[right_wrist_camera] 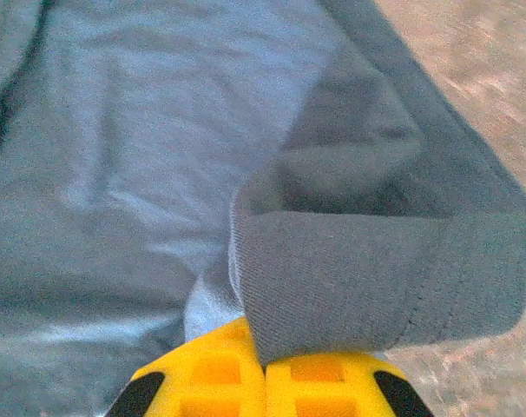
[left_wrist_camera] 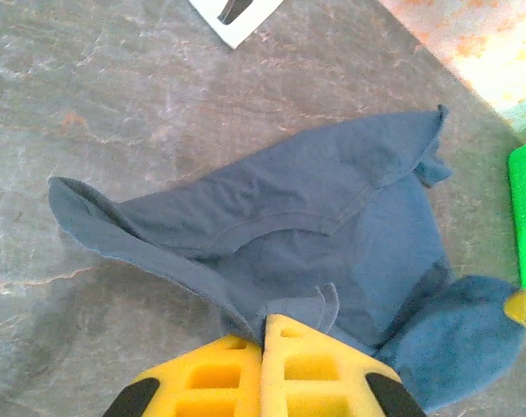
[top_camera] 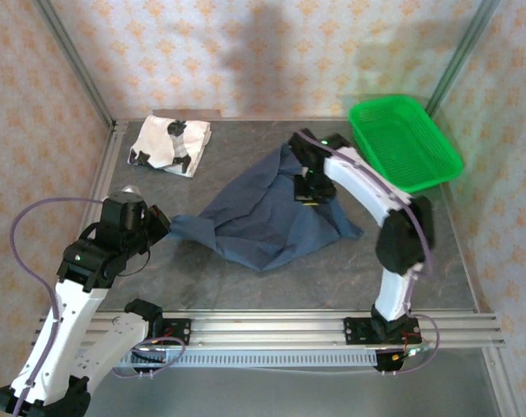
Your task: Fold and stack the t-shirts
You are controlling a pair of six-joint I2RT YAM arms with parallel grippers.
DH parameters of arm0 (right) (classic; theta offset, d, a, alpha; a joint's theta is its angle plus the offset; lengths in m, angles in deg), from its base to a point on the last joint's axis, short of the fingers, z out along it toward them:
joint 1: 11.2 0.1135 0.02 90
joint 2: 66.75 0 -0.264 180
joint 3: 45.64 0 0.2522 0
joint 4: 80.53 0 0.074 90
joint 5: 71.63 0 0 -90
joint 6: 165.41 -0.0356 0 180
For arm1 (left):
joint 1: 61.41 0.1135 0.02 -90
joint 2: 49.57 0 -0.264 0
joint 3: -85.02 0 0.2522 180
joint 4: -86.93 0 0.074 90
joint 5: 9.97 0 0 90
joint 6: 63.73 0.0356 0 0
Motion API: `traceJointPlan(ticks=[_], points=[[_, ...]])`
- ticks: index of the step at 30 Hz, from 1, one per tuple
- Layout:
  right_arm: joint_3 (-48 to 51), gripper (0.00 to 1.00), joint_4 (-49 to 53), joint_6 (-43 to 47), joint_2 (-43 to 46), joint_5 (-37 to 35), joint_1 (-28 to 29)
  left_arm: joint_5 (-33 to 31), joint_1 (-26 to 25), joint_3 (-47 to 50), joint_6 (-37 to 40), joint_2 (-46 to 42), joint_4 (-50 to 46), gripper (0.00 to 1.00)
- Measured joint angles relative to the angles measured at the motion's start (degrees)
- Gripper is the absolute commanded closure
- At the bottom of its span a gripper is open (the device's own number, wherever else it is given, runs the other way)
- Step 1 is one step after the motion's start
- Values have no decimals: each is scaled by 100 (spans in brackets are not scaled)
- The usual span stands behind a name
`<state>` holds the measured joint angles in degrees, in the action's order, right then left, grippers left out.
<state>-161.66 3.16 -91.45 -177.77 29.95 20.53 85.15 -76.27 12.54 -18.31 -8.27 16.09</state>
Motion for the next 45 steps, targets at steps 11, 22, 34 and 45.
traceJointPlan(ticks=[11, 22, 34, 45], points=[[-1873, 45, 22, 271, -1878, 560, 675, -72, 0, 686, 7, -407, -343, 100], [3762, 42, -2297, -1010, 3053, 1703, -1663, 28, -2, 1056, -55, -490, -269, 100], [6059, 52, -6542, -2686, 2232, 3405, -2409, 199, -4, 1058, -44, -310, 4, 100], [6059, 60, -7906, -3195, 1711, 3823, -2409, 195, -4, 1150, -52, -592, 2, 100]])
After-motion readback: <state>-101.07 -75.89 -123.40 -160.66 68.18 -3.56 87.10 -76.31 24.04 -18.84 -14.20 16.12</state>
